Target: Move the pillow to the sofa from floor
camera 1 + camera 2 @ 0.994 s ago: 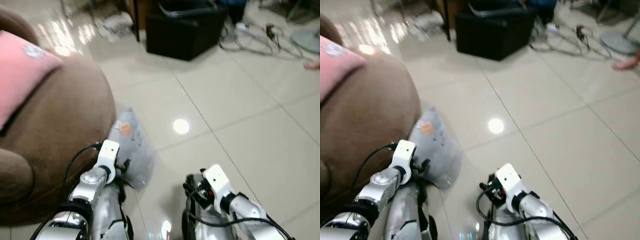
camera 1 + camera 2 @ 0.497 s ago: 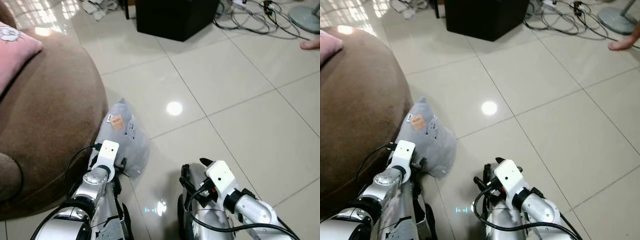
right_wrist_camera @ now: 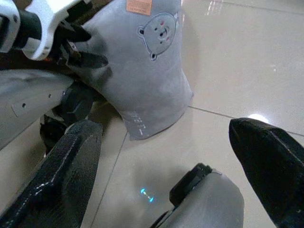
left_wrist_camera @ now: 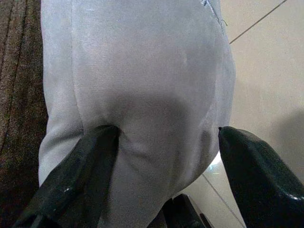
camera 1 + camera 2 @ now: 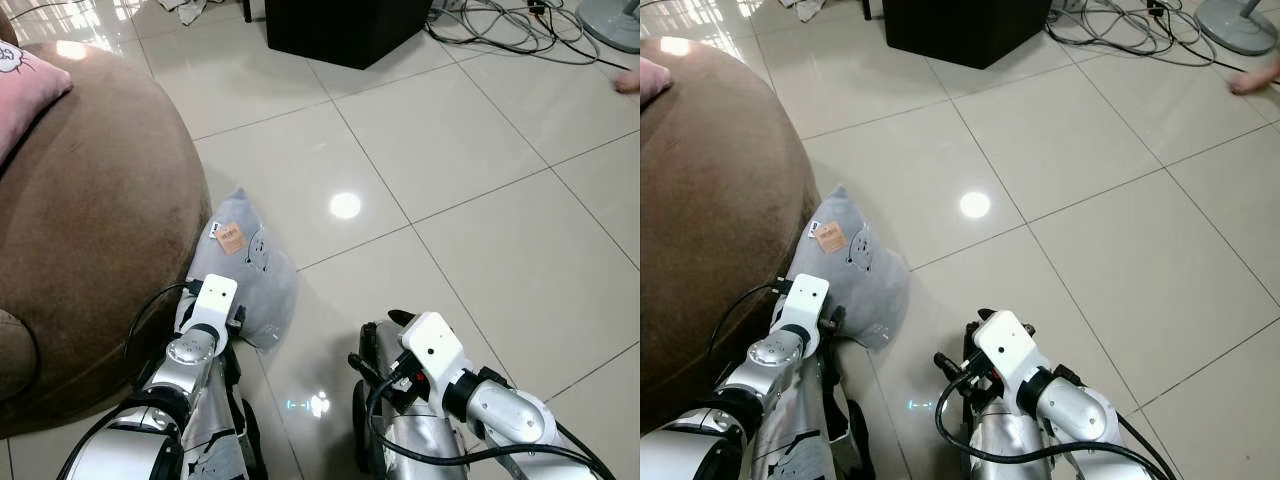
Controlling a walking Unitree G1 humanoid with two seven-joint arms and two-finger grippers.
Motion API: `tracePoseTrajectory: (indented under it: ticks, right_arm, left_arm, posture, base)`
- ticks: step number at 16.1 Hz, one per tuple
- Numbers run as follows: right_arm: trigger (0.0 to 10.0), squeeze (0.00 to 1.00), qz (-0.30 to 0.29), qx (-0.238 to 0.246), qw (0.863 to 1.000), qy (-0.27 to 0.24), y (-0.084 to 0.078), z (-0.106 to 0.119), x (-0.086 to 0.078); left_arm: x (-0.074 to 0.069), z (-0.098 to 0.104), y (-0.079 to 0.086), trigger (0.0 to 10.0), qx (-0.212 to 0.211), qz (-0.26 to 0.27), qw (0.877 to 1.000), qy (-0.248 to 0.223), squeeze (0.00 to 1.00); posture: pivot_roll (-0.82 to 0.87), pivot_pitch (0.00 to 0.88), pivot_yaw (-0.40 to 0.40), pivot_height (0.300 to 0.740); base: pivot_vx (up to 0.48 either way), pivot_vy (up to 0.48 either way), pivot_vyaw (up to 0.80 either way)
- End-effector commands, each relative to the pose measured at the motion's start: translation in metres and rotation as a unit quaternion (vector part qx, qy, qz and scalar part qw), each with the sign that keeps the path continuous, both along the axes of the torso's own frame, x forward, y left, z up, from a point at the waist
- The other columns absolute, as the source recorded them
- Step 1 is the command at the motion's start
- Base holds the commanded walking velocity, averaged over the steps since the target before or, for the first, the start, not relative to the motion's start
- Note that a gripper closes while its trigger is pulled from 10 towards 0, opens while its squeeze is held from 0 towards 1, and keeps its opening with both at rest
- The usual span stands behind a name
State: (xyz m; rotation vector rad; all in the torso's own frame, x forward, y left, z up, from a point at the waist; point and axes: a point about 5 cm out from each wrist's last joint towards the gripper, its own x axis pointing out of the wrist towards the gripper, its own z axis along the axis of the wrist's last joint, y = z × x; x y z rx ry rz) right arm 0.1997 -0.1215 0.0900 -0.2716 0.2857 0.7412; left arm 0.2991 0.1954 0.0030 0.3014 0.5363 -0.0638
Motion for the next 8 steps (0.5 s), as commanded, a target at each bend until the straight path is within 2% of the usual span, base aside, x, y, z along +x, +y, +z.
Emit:
tracePoseTrajectory:
  ticks: [1, 8]
  right_arm:
    - [10.0, 0.0, 0.009, -0.011, 1.0, 0.006, 0.0003, 0.0006, -0.0037]
    - [10.0, 0.0, 0.009, -0.022, 1.0, 0.008, -0.0019, -0.001, 0.0011]
  left_arm:
    - [-0.0058, -0.0069, -0.0024, 0.0, -0.009, 0.003, 1.0, 0.015, 0.0]
    - [-0.0051, -0.0067, -0.0051, 0.0, -0.018, 0.004, 1.0, 0.012, 0.0]
  posture:
    - [-0.24, 0.304, -0.057, 0.565]
    - [-0.24, 0.297, -0.059, 0.565]
  base:
    - [0.0, 0.0, 0.0]
    - [0.0, 0.0, 0.0]
